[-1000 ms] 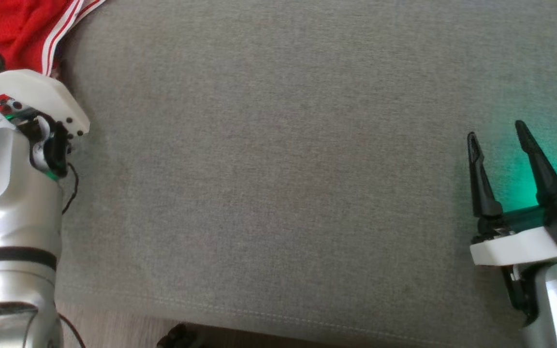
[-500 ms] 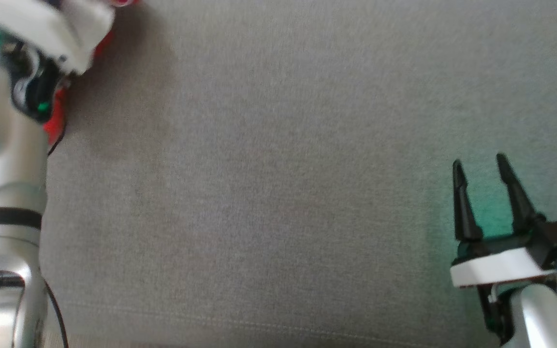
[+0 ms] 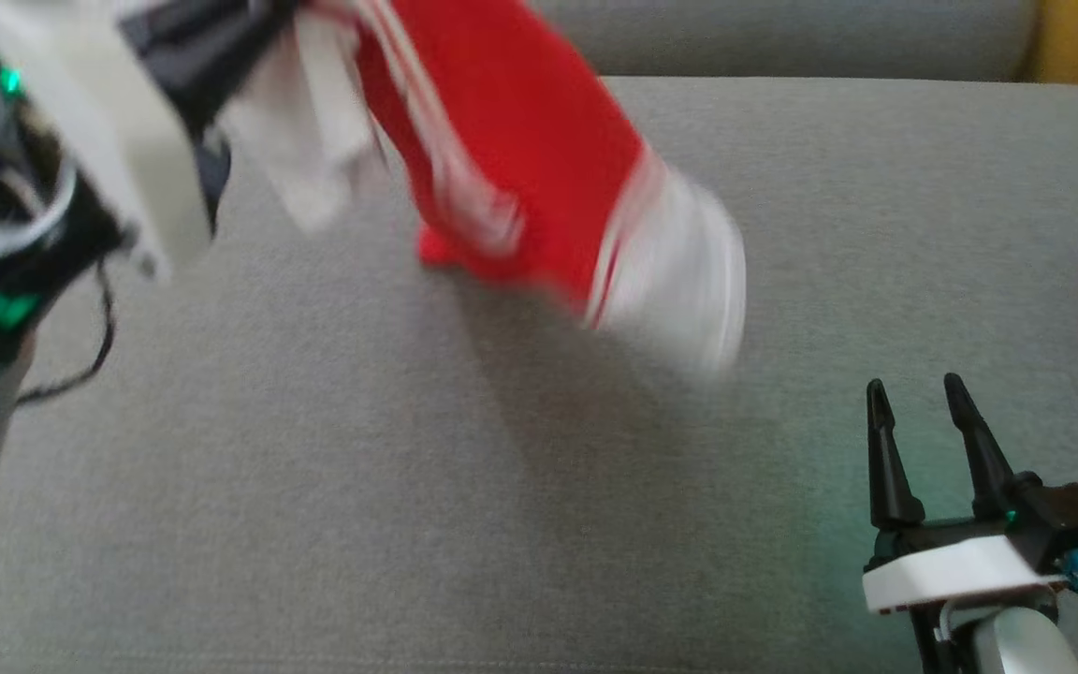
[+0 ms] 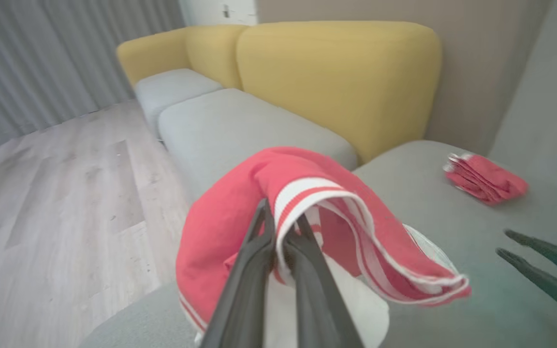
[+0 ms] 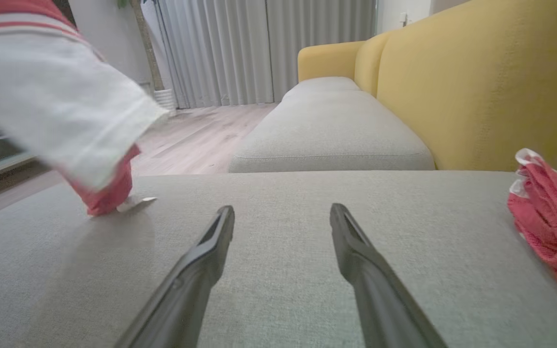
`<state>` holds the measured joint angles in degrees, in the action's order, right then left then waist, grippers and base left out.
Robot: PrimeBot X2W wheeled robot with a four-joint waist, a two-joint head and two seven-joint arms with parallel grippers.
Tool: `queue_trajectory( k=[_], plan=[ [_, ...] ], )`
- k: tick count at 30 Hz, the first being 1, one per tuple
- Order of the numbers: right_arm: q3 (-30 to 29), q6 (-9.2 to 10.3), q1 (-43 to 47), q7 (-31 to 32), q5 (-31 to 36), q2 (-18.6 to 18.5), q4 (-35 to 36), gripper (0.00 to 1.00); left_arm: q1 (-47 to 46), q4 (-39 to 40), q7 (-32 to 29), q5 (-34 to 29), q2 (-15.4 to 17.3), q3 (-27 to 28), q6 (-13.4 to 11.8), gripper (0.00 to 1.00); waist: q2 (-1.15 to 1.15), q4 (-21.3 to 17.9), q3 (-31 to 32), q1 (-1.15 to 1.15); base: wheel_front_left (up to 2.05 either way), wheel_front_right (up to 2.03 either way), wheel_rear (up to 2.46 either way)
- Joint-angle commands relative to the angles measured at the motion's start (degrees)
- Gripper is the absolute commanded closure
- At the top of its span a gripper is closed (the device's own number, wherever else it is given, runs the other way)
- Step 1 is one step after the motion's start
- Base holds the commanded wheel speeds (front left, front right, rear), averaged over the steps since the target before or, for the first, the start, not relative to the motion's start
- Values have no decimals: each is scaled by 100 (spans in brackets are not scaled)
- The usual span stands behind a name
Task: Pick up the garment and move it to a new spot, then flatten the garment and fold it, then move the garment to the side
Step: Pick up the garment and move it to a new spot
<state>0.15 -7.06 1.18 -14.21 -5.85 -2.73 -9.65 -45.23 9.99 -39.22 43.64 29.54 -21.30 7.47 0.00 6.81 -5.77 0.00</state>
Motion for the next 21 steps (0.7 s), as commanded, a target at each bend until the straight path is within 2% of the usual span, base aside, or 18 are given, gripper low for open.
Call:
queue_trajectory(
  k=[1, 6, 10, 16, 21],
  plan=[
    [122, -43, -82, -75, -44, -17, 179, 0, -172, 346, -137, 106, 358, 360, -49, 100, 0, -121, 62, 0, 0, 0, 0],
    [169, -43, -48, -77, -130, -16, 227, 0, 159, 1284, -726, 628, 849, 750, -275, 100, 0, -404, 31, 0, 0, 0, 0],
    [248, -43, -85, -78, -220, -16, 233, 0, 112, 1489, -873, 801, 925, 918, -420, 100, 0, -690, -72, 0, 0, 0, 0],
    [453, -43, -318, -78, -378, -15, 198, 0, -114, 1053, -863, 839, 330, 402, -505, 100, 0, -1227, -361, 0, 0, 0, 0],
    [629, -43, -552, -78, -561, -15, 137, 0, -335, 56, -665, 424, -405, -307, -595, 100, 0, -1754, -607, 0, 0, 0, 0]
  ],
)
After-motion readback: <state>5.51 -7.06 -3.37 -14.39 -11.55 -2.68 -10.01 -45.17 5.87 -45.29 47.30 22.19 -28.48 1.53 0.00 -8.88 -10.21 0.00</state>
